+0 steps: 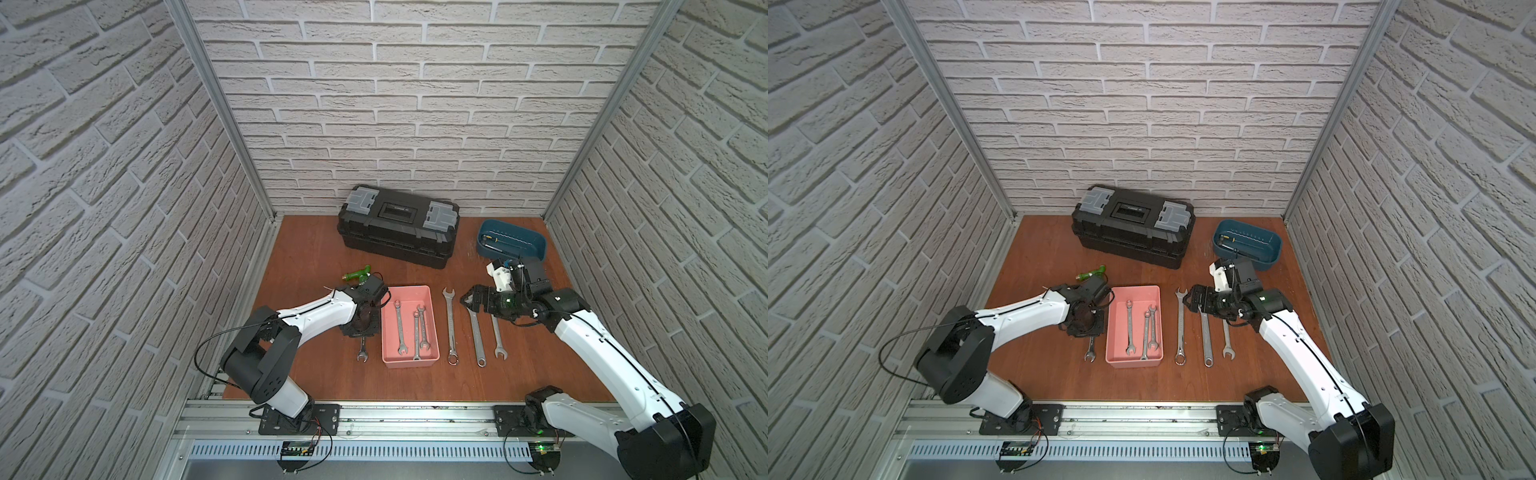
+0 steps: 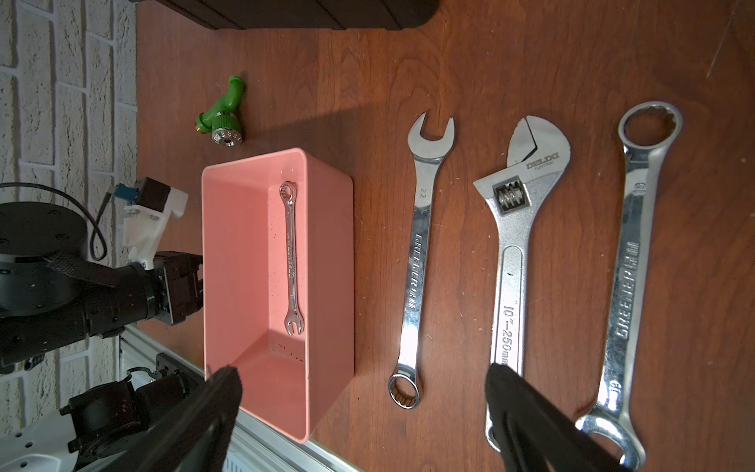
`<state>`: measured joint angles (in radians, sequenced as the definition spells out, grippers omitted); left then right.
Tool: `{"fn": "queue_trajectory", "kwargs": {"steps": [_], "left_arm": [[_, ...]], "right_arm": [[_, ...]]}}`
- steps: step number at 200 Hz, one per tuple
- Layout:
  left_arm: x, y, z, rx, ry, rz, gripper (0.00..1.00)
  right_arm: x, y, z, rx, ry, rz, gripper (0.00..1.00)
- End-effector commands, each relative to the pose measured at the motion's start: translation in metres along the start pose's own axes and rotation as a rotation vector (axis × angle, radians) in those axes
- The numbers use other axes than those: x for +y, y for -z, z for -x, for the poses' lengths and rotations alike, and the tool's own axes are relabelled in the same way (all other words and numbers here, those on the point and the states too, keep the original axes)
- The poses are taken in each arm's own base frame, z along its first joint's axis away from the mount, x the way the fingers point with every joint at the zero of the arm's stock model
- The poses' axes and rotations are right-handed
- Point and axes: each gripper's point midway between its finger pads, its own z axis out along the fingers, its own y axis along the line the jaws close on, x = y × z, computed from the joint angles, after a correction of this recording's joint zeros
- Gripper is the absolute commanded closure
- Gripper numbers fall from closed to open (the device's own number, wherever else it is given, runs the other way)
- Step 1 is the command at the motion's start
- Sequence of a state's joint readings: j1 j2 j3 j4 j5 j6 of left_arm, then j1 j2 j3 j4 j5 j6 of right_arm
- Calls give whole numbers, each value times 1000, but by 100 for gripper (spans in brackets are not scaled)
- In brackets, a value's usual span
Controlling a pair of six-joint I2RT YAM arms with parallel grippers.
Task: Take out the wrench from the storage box
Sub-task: Adjust the wrench at the center of the board, then pick up the wrench from the storage box.
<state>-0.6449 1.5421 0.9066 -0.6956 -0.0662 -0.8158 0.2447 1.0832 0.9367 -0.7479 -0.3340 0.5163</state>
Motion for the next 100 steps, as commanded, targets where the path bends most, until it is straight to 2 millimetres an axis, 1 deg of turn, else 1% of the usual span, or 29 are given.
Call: {"fn": "queue_trajectory", "kwargs": {"steps": [1, 12, 24, 42, 58, 71, 80, 89, 90, 91, 100], "left_arm": [[8, 29, 5, -33, 18, 22, 69], [6, 45, 10, -60, 25, 14, 66], [-2, 64, 14, -95, 32, -13, 64], [-22, 90, 19, -148, 25, -53, 62], [-44, 105, 20, -182, -2, -78, 61], [-63, 111, 21, -197, -30, -95, 61], [-77, 111, 22, -197, -52, -101, 59], [-89, 108, 22, -194, -76, -102, 59], [-90, 105, 21, -188, -80, -95, 59], [-92, 107, 22, -191, -81, -102, 59], [-102, 100, 20, -177, -99, -101, 58]], "right_arm": [[3, 3, 6, -33, 14, 15, 2], [2, 4, 7, -39, 15, 11, 1], [1, 5, 9, -50, 16, 2, 1], [-1, 8, 11, -66, 21, -9, 0], [-3, 11, 13, -78, 22, -17, 0], [-5, 14, 15, -86, 24, -21, 0], [-5, 15, 15, -88, 23, -21, 0], [-6, 16, 16, -90, 21, -19, 0], [-6, 16, 16, -90, 22, -18, 0], [-6, 16, 16, -91, 21, -17, 0], [-6, 17, 16, -93, 18, -14, 0]]}}
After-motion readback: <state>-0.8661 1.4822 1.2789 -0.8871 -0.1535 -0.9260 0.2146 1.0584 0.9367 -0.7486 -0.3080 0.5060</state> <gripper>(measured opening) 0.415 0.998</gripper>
